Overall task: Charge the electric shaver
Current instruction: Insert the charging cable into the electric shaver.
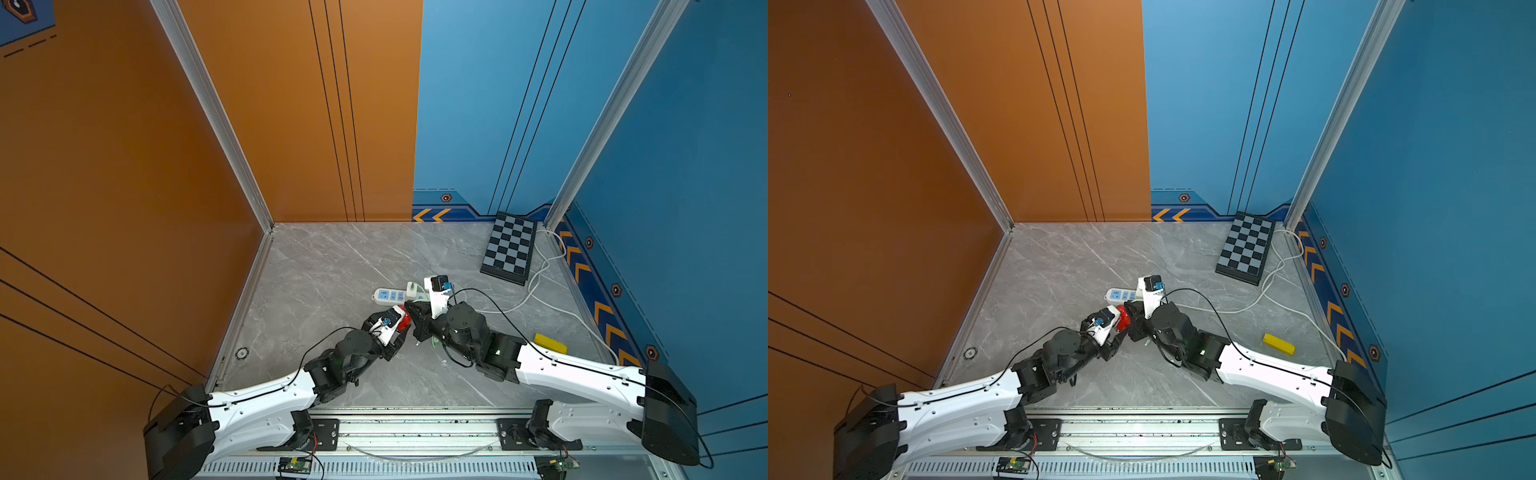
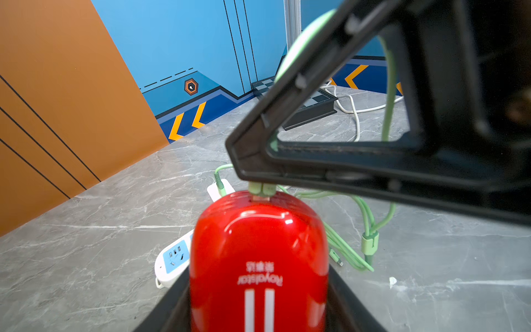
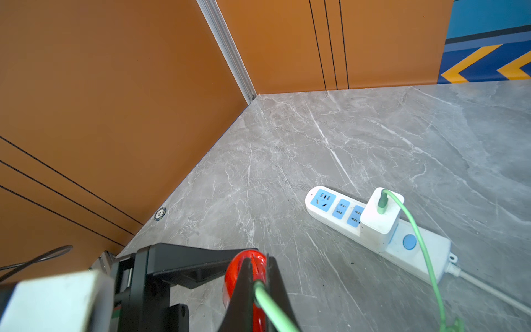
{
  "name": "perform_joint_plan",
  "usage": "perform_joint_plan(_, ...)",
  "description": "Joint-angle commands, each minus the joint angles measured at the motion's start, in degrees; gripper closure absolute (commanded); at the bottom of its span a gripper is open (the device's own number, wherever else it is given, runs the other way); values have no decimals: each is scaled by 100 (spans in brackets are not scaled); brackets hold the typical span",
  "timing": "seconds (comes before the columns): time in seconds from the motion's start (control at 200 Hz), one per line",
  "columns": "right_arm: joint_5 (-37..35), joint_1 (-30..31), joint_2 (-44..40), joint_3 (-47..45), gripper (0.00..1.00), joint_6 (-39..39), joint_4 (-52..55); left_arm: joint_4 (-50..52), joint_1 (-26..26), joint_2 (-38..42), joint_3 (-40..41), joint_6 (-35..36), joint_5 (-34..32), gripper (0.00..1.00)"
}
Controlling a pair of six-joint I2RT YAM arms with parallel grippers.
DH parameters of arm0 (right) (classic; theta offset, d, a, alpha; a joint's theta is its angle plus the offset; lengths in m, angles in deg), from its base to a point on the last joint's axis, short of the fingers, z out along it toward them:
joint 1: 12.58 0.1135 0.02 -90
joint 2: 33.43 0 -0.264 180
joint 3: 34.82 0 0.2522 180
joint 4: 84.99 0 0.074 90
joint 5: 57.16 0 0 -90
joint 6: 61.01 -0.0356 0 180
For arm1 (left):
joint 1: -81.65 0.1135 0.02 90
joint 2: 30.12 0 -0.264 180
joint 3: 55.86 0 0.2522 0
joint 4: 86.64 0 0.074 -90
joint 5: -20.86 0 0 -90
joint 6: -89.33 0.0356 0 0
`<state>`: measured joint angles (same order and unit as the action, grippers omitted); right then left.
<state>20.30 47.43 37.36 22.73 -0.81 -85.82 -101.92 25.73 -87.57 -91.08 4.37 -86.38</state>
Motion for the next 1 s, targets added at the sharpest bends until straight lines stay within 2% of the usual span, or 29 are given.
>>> perform_joint_plan(0.0,540,322,419,-191,100,102,1053,-1702,-29,234,-488,-34,506,100)
perform_joint_plan(0.611,303,585,811,-402,100,-76,608,-1754,129,344,-472,-187,602,100)
perform_joint_plan(0.997,257,654,852,-470,100,-104,904,-1745,179,448,-414,-170,580,100)
